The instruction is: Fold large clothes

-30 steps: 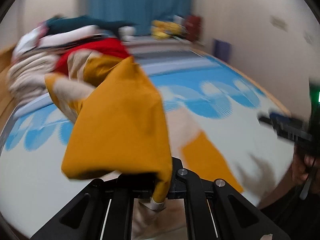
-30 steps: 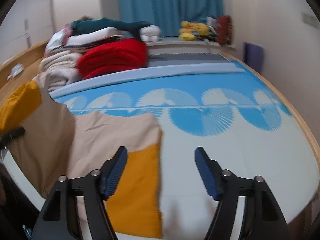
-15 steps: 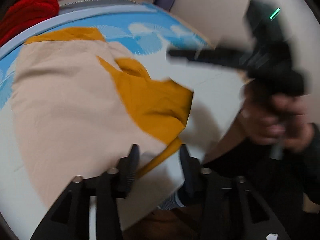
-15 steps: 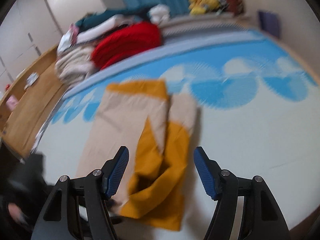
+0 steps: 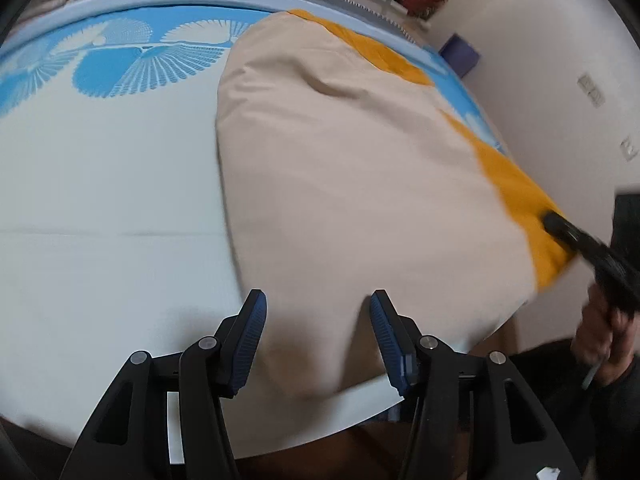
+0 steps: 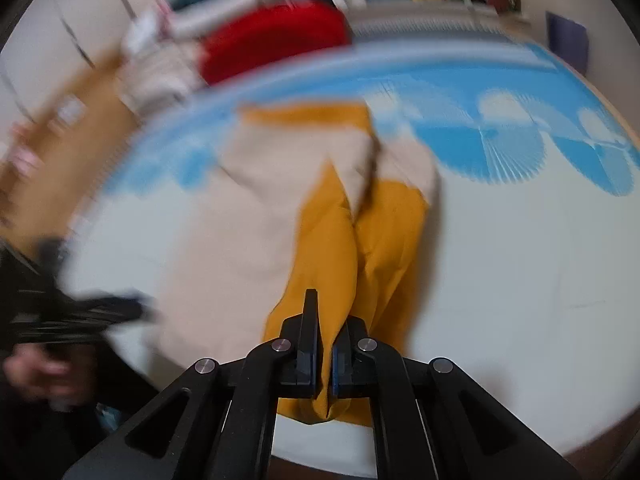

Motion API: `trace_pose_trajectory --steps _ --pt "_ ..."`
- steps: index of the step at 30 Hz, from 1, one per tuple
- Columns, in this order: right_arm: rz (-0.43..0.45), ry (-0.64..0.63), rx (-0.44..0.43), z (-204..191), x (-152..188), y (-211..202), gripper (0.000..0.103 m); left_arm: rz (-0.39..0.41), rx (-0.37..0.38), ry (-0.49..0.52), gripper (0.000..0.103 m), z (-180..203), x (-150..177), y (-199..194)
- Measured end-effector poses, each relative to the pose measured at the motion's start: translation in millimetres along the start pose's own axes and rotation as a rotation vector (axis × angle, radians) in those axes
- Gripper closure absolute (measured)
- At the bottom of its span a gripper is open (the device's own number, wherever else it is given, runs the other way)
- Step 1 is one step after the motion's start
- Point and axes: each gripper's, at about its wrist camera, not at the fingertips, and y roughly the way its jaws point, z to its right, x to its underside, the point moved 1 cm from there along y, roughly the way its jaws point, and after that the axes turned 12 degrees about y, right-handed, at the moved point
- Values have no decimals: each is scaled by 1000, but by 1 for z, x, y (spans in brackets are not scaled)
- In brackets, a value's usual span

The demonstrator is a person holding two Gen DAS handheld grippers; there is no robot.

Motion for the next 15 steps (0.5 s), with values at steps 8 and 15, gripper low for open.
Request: trace_pose_trajectory --steps 8,15 --pt "-280 130 230 65 46 41 99 -244 62 -36 38 -10 16 49" --pt "-330 72 320 68 49 66 98 -257 -46 107 47 8 10 53"
